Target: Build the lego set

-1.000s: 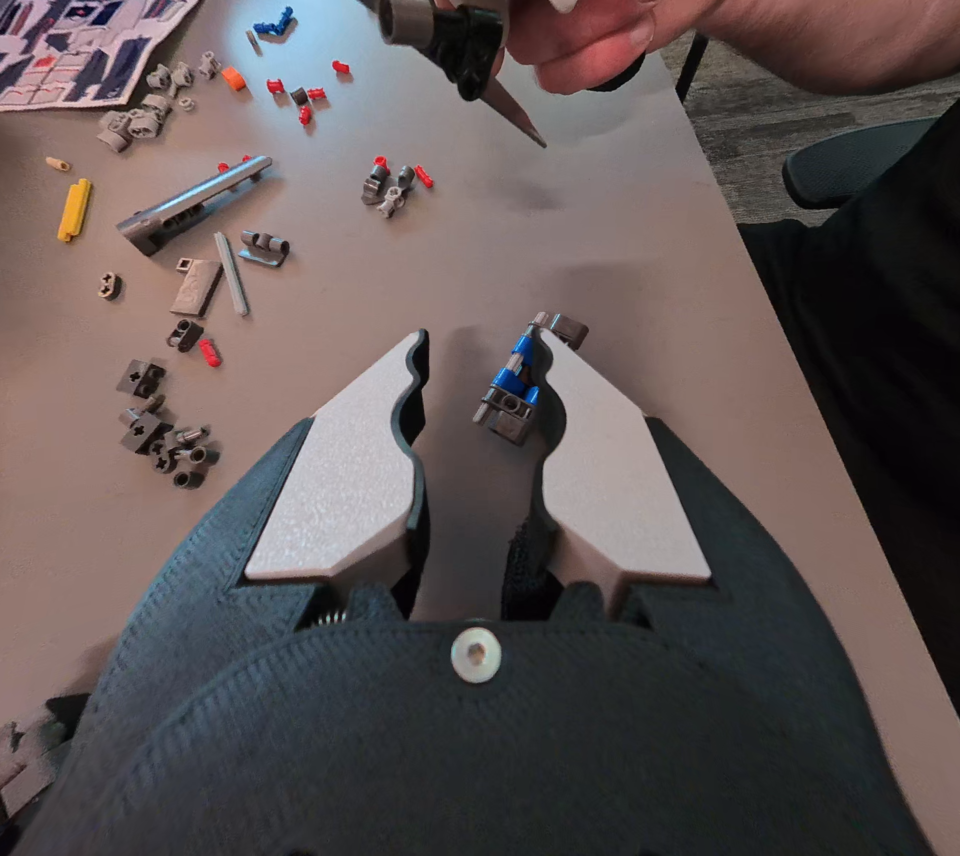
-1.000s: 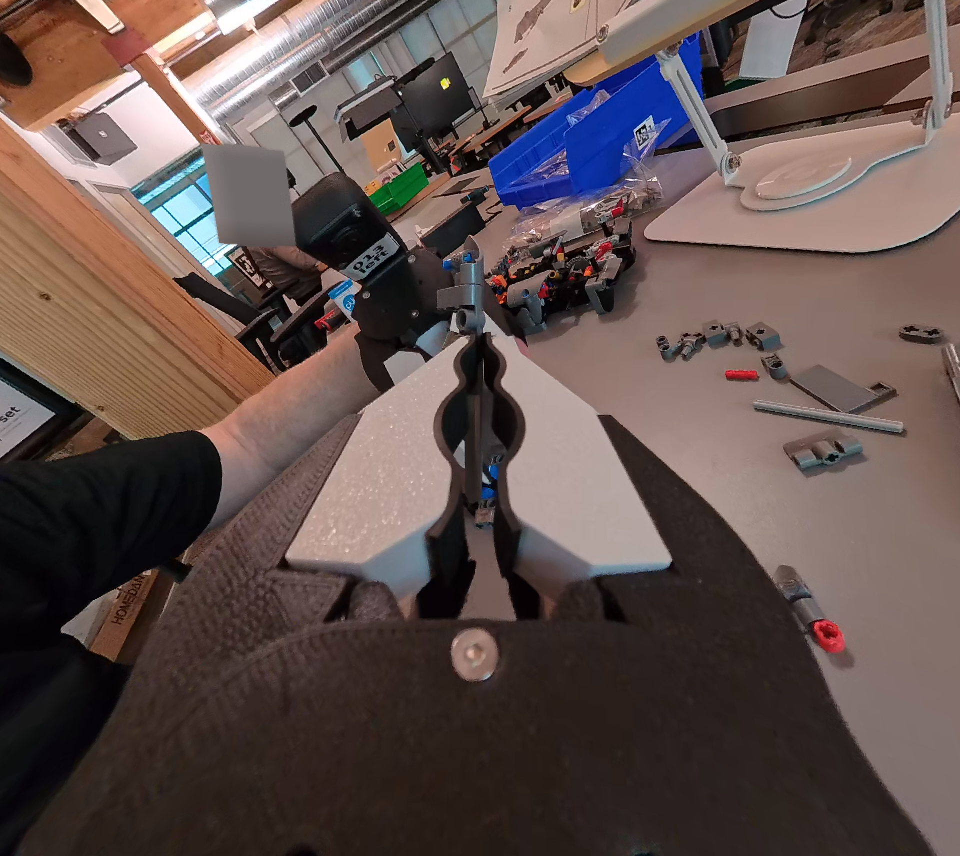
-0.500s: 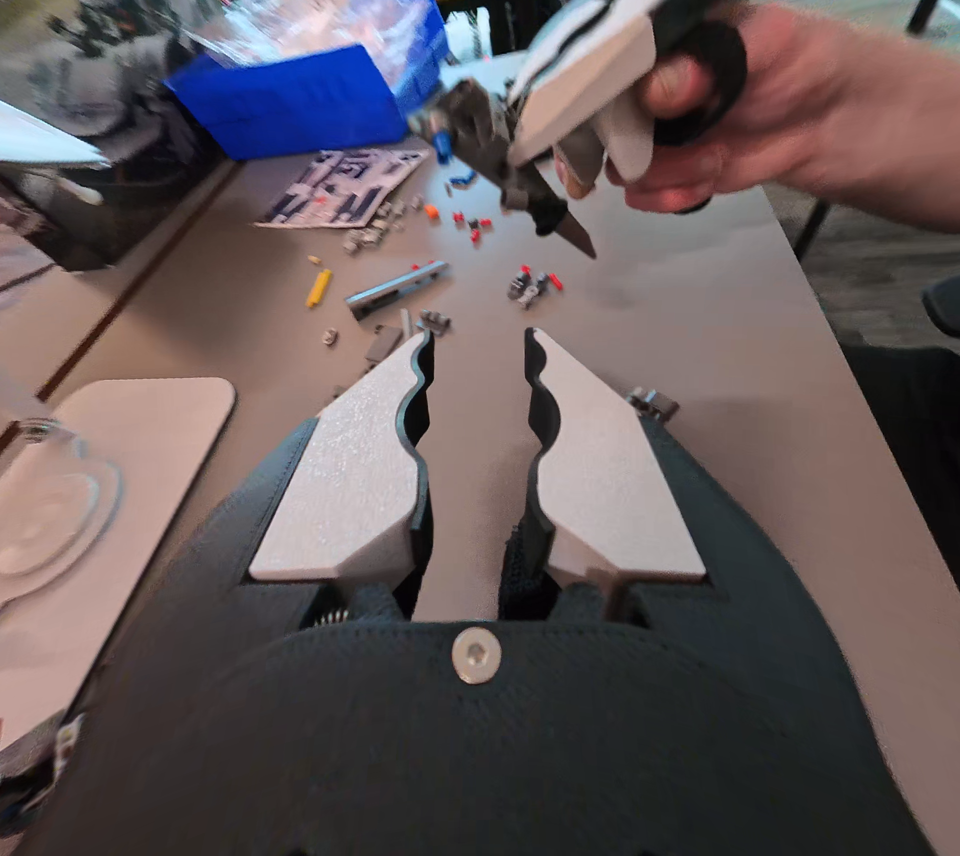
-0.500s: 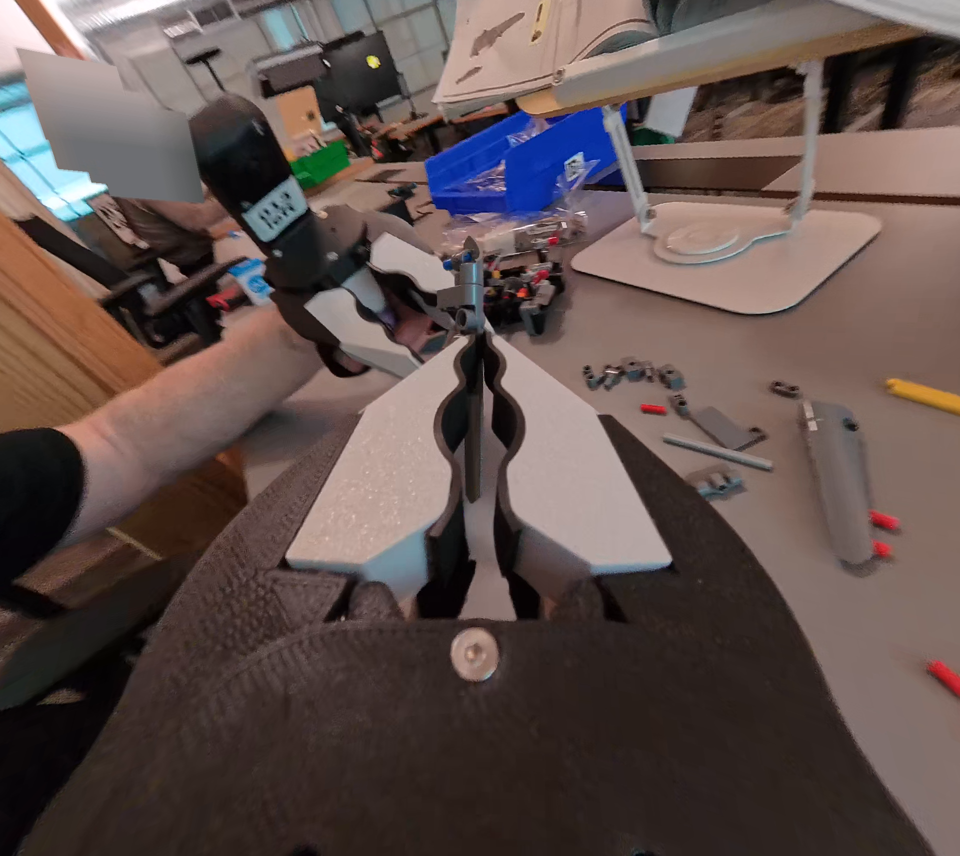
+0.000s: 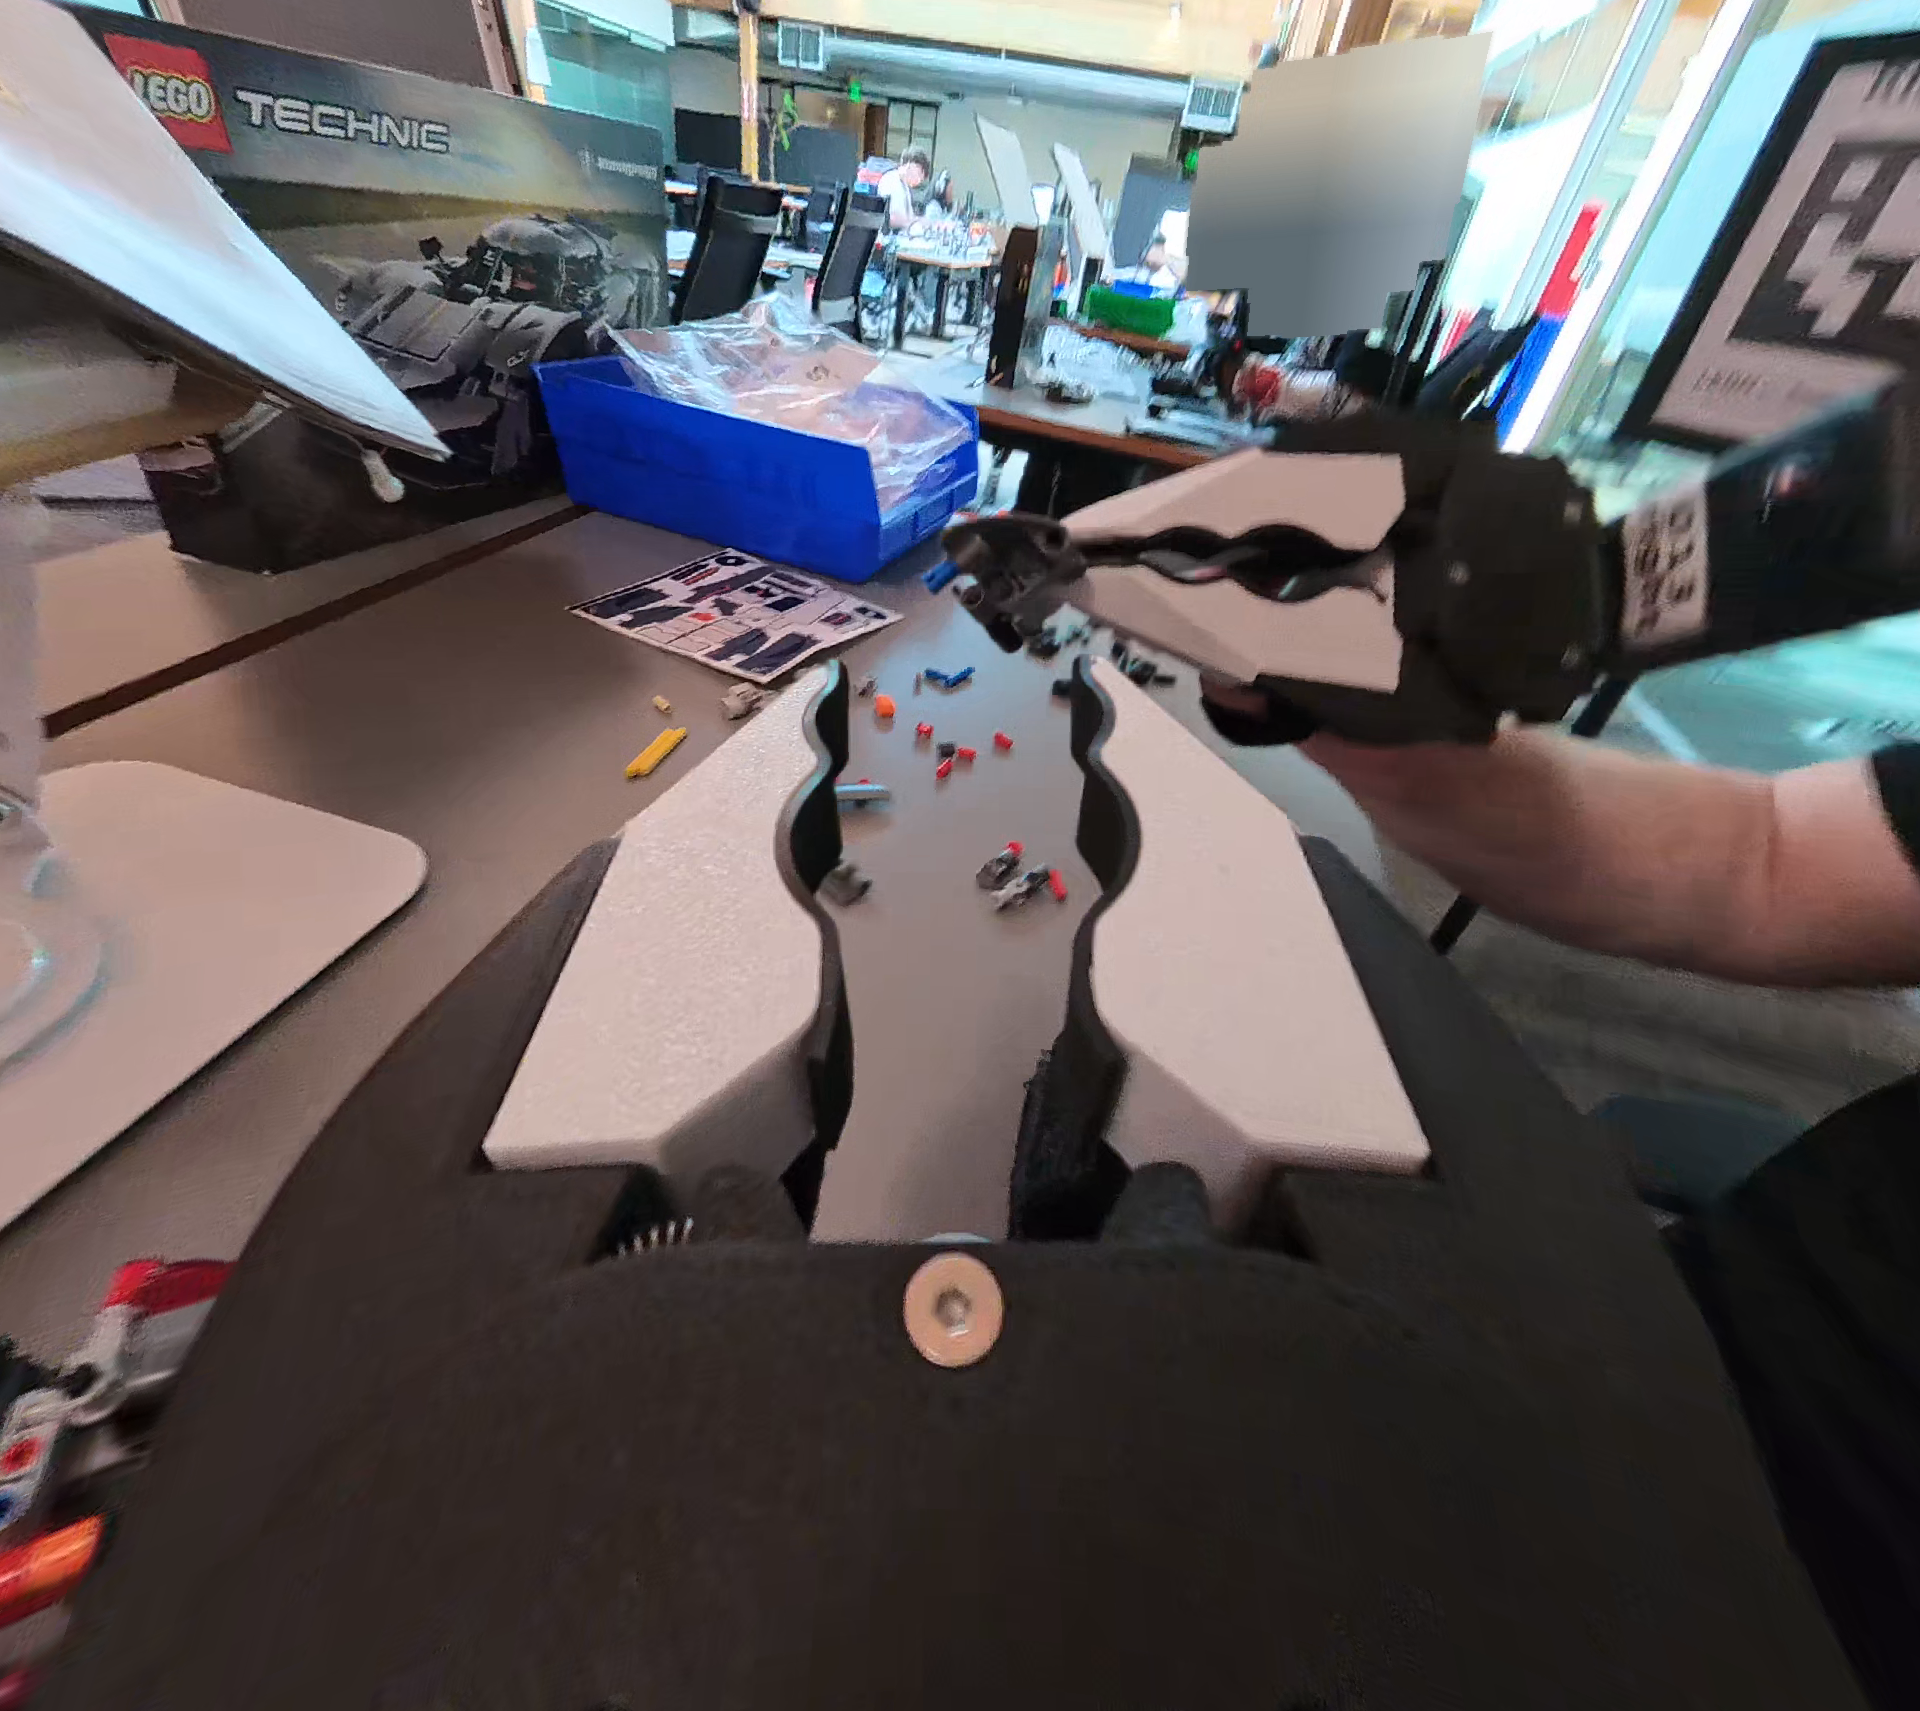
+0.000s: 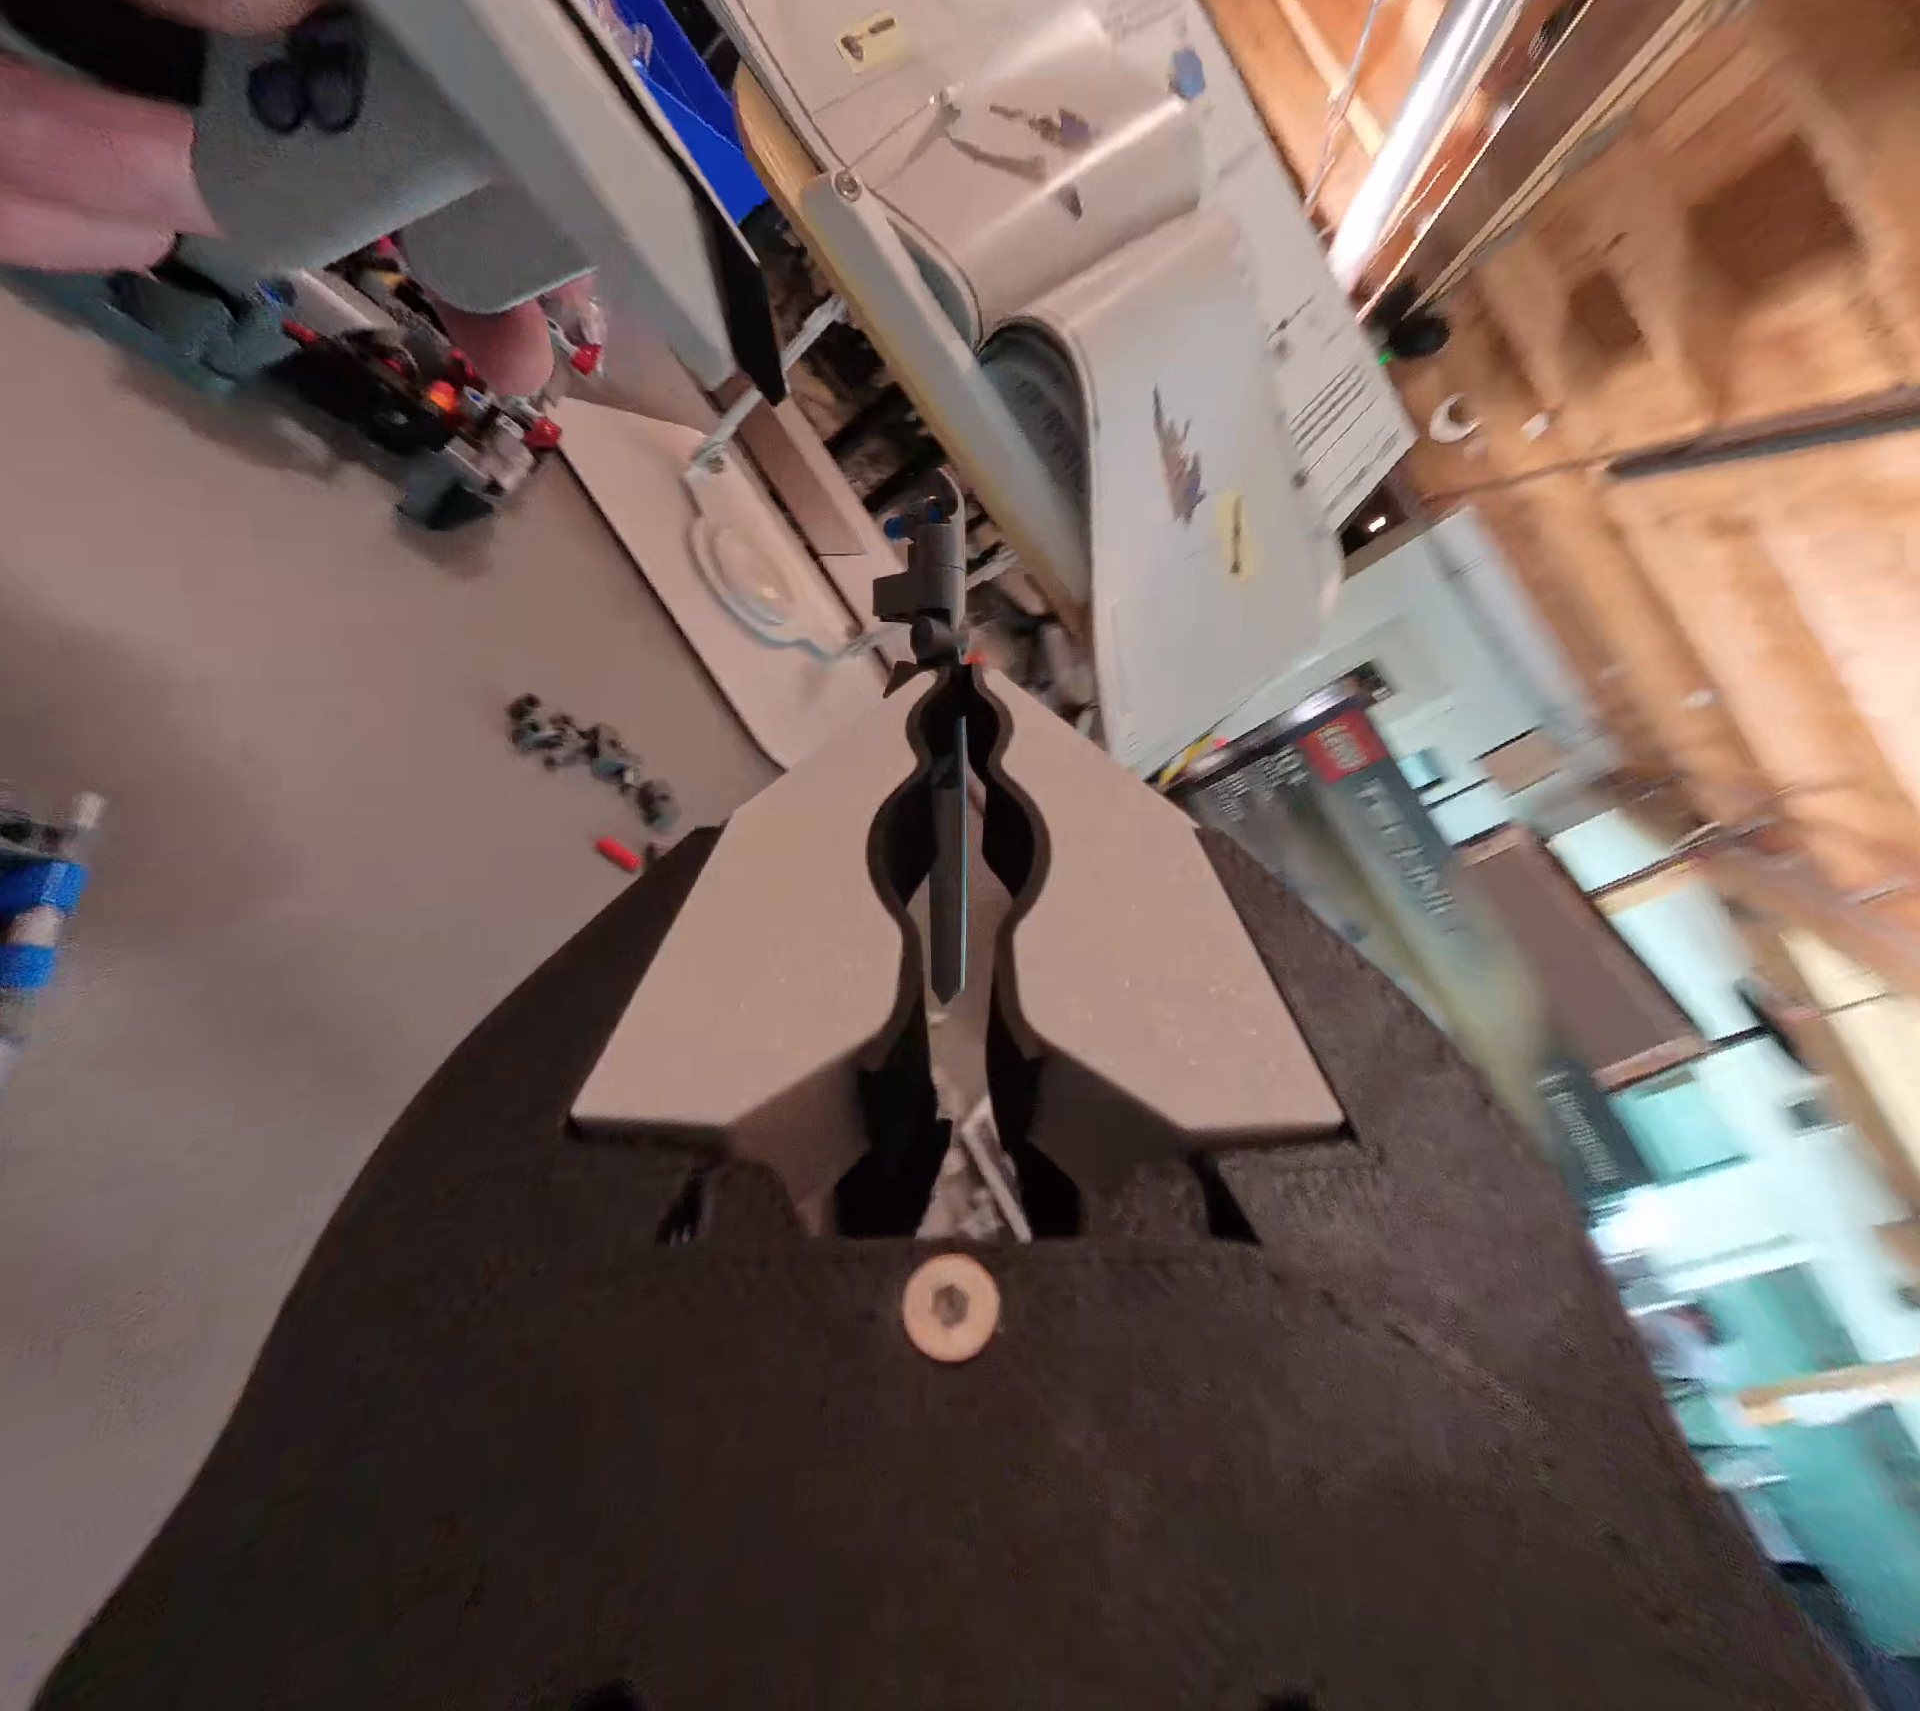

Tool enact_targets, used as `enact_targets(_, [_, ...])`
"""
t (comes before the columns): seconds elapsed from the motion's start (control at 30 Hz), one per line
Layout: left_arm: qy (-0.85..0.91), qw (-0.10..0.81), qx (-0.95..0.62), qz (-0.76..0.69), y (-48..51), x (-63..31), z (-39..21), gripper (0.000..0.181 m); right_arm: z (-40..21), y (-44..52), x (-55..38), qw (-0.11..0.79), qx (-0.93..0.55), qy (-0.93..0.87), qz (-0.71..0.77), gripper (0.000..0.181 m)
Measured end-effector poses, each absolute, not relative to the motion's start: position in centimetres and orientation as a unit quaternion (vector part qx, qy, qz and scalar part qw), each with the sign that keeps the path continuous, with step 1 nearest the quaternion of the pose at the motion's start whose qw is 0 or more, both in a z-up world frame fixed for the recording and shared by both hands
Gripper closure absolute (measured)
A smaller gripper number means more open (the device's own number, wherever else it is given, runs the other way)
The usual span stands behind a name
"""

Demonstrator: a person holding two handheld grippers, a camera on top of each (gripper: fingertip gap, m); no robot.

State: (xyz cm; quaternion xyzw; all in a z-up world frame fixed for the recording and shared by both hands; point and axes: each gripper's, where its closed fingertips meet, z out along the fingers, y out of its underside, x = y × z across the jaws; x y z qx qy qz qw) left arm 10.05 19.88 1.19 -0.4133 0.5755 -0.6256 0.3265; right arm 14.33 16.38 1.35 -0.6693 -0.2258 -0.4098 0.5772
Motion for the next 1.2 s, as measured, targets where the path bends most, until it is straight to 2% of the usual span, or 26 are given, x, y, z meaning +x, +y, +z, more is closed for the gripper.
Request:
enact_targets(0.1, [0.545,0.292,-0.423,-0.663,19.6,10.1,1.8,0.138,1.7,16.5,13.6,0.544,-0.624,-0.277,-0.488,0.181])
enact_targets(0.33, [0.519,0.24,-0.448,-0.687,18.8,10.9,1.3,0.137,1.7,16.8,12.1,0.507,-0.565,-0.344,-0.552,0.181])
enact_targets(0.67, [0.512,0.189,-0.453,-0.705,17.8,11.4,0.8,0.151,1.1,17.2,11.7,0.482,-0.524,-0.386,-0.587,0.181])
enact_targets(0.97, [0.512,0.197,-0.455,-0.701,18.4,11.8,0.4,0.153,0.6,17.7,12.0,0.489,-0.53,-0.381,-0.578,0.181])
enact_targets(1.2, [0.506,0.206,-0.455,-0.703,19.2,12.0,0.3,0.163,-0.3,18.4,12.7,0.496,-0.549,-0.368,-0.563,0.173])
